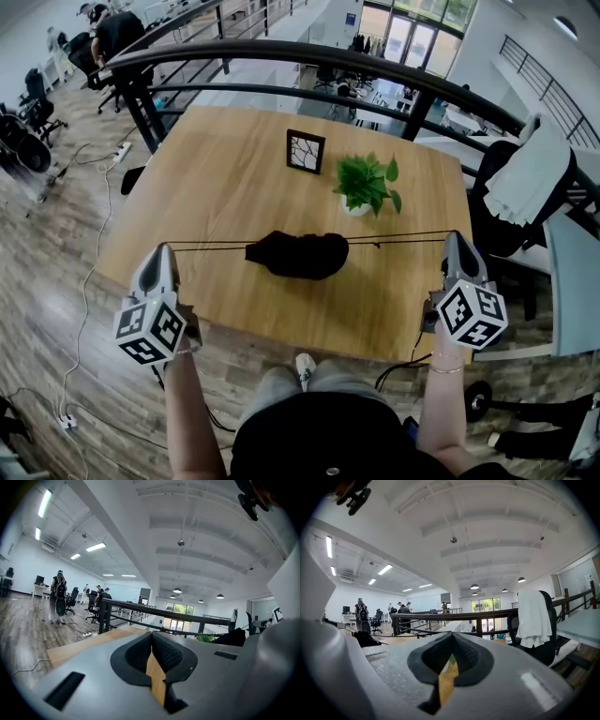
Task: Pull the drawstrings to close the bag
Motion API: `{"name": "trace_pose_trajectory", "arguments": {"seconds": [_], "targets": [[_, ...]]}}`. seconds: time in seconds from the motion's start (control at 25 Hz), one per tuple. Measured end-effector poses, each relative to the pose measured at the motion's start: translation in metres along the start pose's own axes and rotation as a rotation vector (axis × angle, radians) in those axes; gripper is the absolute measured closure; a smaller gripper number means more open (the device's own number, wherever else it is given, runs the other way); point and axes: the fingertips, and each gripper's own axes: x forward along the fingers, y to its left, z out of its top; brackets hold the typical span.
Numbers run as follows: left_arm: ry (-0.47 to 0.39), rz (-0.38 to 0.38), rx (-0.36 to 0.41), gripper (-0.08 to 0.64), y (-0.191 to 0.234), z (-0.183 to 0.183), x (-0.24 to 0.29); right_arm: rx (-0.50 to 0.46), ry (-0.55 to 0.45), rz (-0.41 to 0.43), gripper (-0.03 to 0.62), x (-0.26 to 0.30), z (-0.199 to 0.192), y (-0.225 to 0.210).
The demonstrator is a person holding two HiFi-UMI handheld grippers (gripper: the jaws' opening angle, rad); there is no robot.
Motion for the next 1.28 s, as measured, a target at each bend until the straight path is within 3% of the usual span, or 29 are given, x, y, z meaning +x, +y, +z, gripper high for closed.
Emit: {"name": "trace_pose_trajectory", "arguments": {"seconds": [0.16,0.6,0.88,1.28], "targets": [[0.022,-0.018,0.006,0.541,-0.01,-0.008,0.0,0.01,0.016,0.019,0.594,0.0,-0.005,0.003],[0.112,-0.153,0.028,0.541,-0.056,-0.039,0.007,-0.043,0.098,0.146,0.592,0.006,-0.032,0.05],[0.233,-0.262,0.049,0.541,-0.082,-0.074,0.007,-0.053,0.209,0.222,0.592,0.003,-0.066,0.073],[0.405,-0.395,0.068,0.541,-0.124,-0.136,0.002,-0.062,0.413,0.402,0.592,-0.013,-0.135,0.12]]}}
